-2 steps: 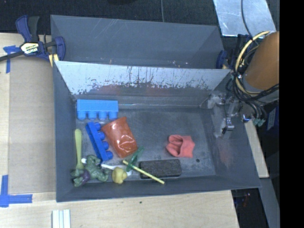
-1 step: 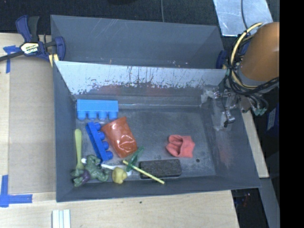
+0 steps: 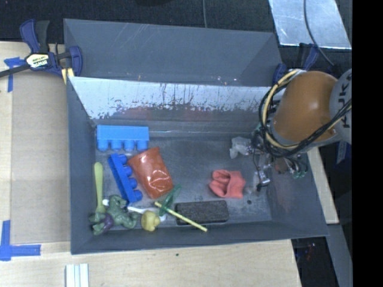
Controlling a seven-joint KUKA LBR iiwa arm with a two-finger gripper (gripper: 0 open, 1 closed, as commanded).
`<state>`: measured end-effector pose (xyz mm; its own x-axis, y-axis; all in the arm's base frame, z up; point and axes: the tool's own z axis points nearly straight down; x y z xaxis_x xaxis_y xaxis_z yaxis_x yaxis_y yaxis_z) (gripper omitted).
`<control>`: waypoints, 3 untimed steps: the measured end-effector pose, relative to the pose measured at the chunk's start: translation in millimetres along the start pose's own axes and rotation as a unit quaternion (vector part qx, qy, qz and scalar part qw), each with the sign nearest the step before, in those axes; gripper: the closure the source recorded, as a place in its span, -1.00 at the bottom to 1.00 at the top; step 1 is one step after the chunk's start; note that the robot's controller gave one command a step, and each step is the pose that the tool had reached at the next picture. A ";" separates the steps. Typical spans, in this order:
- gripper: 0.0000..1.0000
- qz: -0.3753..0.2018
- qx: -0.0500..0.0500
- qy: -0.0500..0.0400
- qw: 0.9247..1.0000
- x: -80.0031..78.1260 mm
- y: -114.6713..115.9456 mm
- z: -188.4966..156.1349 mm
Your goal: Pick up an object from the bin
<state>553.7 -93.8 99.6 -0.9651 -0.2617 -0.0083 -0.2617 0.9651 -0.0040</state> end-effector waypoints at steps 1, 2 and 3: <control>-1.00 0.003 -0.001 0.000 1.000 18.4 25.6 42.9; 1.00 -0.025 -0.001 0.001 1.000 28.3 70.5 28.5; 1.00 -0.025 -0.001 0.001 1.000 28.3 70.6 28.5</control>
Offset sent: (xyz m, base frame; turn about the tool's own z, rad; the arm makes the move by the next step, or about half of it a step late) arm -0.0463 0.0607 -0.0296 -0.0500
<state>508.1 -33.2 70.6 -0.9506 -0.3105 -0.0056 -0.3105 0.9506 -0.0018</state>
